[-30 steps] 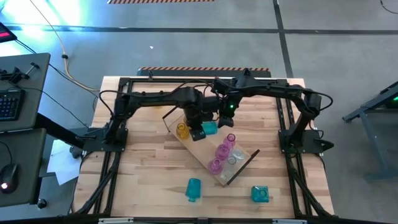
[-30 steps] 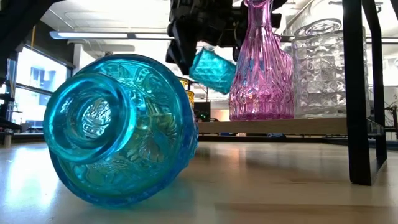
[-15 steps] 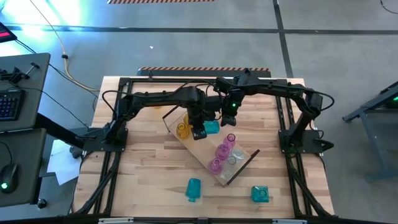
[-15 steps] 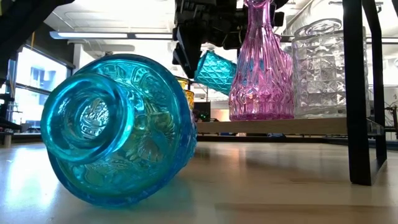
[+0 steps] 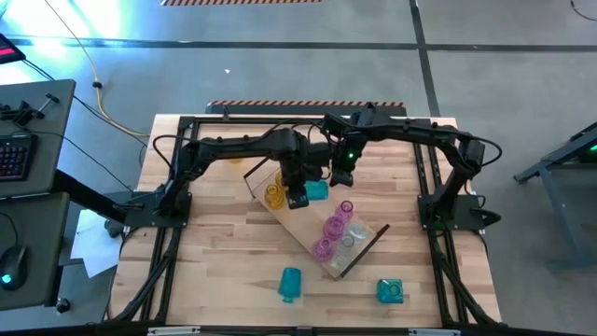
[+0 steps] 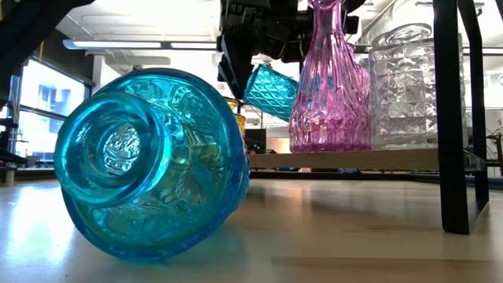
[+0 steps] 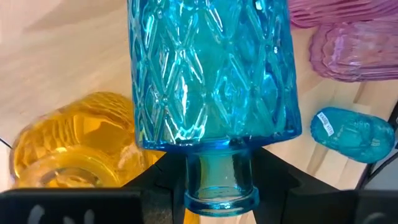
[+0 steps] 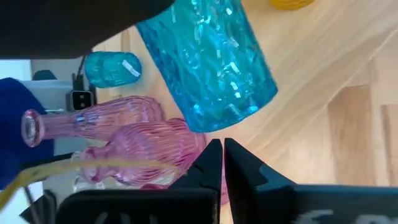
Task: Sort vases onto shelf
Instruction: Put the left blue crystal vase on the shelf
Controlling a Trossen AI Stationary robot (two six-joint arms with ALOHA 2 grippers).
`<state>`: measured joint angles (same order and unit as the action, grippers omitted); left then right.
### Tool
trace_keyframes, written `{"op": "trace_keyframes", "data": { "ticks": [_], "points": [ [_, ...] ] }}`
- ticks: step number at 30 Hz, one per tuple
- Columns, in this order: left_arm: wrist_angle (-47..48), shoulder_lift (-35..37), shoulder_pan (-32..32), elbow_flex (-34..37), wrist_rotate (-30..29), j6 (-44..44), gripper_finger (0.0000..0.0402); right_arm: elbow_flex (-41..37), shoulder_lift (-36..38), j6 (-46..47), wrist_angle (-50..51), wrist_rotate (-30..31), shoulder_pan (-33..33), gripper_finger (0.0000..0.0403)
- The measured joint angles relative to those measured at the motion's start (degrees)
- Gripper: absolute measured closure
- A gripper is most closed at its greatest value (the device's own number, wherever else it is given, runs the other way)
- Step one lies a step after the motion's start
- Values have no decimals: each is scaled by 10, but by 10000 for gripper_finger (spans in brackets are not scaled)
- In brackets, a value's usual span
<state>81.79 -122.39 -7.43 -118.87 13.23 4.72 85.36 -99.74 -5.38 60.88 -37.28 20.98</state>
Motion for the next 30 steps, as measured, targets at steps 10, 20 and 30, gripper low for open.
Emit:
{"op": "trace_keyframes", "data": {
  "ticks": [10, 20, 30],
  "points": [
    [-28, -3, -17, 1, -11, -34, 290, 1, 13, -13, 47, 0, 62, 403],
    [-39, -3, -16, 2, -16, -77, 290, 2, 168, 29, 57, 6, 153, 403],
    [-38, -3, -15, -22, -65, -172, 290, 2, 258, 132, 52, 10, 147, 403]
  ]
}}
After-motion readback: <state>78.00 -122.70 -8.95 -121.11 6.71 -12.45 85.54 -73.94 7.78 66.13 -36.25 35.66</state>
